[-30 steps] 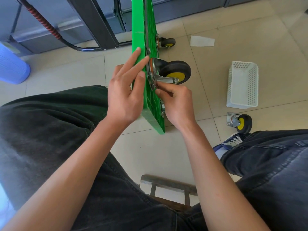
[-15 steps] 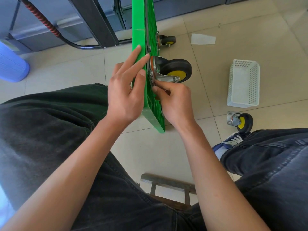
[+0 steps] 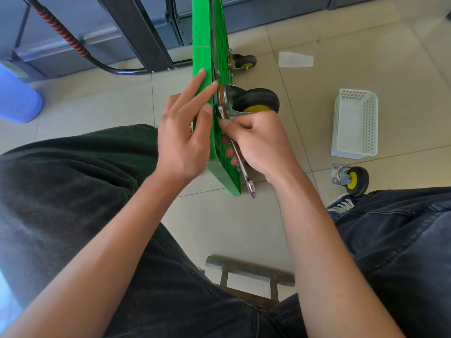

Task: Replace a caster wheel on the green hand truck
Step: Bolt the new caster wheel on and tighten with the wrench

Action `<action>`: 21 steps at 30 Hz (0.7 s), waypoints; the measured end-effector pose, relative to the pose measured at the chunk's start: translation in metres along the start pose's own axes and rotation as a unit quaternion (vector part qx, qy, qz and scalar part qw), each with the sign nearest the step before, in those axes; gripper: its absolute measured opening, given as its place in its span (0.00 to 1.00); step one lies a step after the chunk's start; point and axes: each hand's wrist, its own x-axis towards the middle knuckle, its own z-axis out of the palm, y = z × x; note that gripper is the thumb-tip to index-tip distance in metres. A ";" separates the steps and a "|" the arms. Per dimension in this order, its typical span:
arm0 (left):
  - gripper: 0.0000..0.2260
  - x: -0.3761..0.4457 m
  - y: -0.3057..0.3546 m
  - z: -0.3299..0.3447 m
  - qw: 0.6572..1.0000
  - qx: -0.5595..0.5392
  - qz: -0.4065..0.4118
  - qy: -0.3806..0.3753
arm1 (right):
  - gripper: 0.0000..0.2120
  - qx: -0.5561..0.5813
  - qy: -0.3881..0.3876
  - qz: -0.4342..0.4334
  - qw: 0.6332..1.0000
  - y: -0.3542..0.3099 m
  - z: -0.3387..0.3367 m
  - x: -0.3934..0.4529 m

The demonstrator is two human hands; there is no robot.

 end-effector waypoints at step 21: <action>0.17 0.000 0.000 0.000 1.000 0.003 -0.003 -0.002 | 0.11 -0.069 0.112 -0.145 0.981 0.049 0.003 0.007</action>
